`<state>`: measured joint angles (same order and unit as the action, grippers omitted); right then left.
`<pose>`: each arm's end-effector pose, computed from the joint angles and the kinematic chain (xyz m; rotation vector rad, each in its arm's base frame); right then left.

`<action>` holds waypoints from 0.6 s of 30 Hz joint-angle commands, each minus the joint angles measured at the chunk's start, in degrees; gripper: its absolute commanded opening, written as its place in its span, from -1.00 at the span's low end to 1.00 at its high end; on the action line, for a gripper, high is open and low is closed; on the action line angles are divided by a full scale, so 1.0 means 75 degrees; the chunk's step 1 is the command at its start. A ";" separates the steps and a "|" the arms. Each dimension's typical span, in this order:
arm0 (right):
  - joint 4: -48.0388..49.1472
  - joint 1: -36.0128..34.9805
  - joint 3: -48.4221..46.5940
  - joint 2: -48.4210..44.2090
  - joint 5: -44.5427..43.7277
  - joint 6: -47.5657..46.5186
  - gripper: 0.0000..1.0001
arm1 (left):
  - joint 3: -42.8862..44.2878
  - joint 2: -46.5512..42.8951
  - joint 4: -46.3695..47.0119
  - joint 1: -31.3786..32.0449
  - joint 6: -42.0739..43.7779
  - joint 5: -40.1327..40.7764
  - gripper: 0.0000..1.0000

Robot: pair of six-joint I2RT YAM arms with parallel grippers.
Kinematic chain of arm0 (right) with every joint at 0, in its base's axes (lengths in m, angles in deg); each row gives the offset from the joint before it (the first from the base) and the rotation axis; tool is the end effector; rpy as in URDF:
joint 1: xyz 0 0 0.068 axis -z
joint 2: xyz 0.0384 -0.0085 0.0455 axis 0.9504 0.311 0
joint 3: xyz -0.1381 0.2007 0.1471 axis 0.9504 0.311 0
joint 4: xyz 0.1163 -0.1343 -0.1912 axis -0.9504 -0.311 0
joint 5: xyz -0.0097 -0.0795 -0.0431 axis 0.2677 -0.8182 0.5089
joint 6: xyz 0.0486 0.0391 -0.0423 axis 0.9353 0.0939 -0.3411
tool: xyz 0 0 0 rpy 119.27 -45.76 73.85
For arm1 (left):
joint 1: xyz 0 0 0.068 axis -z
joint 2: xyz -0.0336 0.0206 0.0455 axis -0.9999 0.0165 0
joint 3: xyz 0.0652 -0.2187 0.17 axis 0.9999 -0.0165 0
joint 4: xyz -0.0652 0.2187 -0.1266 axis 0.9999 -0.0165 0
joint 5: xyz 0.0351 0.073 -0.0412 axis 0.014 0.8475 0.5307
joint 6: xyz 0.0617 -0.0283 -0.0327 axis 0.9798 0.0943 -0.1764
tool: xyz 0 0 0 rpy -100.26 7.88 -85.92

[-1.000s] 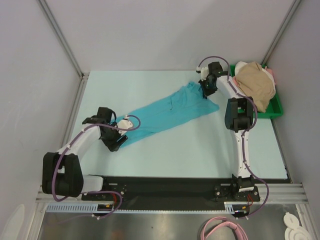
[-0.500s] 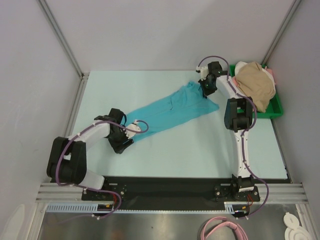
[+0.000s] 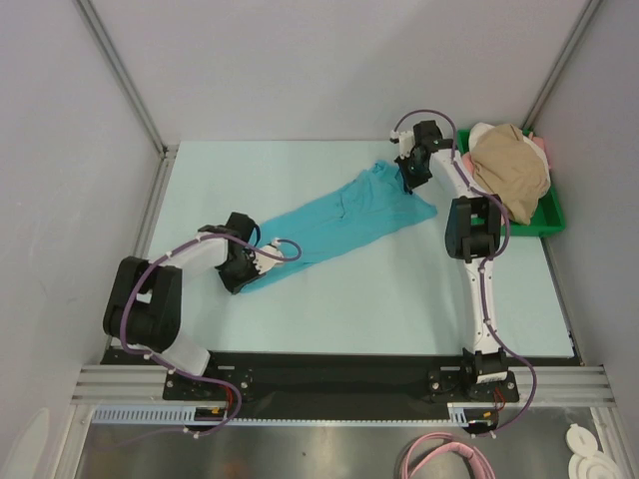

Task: Fold and stack the t-shirts
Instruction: Fold the tshirt

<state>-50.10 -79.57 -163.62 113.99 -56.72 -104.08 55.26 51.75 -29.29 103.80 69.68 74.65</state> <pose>0.5632 0.0869 0.1500 -0.7163 2.4964 0.1392 0.2494 -0.0694 0.1400 1.5100 2.6159 -0.0417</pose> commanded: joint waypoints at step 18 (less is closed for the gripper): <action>0.1020 -0.0194 -0.2016 0.1112 0.0387 0.0918 -1.00 | -0.0034 0.0735 -0.0220 0.4020 -0.1460 -0.0985 -0.99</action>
<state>-46.01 -80.59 -174.60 120.92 -54.32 -98.94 55.98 53.72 -32.11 128.87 63.73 79.88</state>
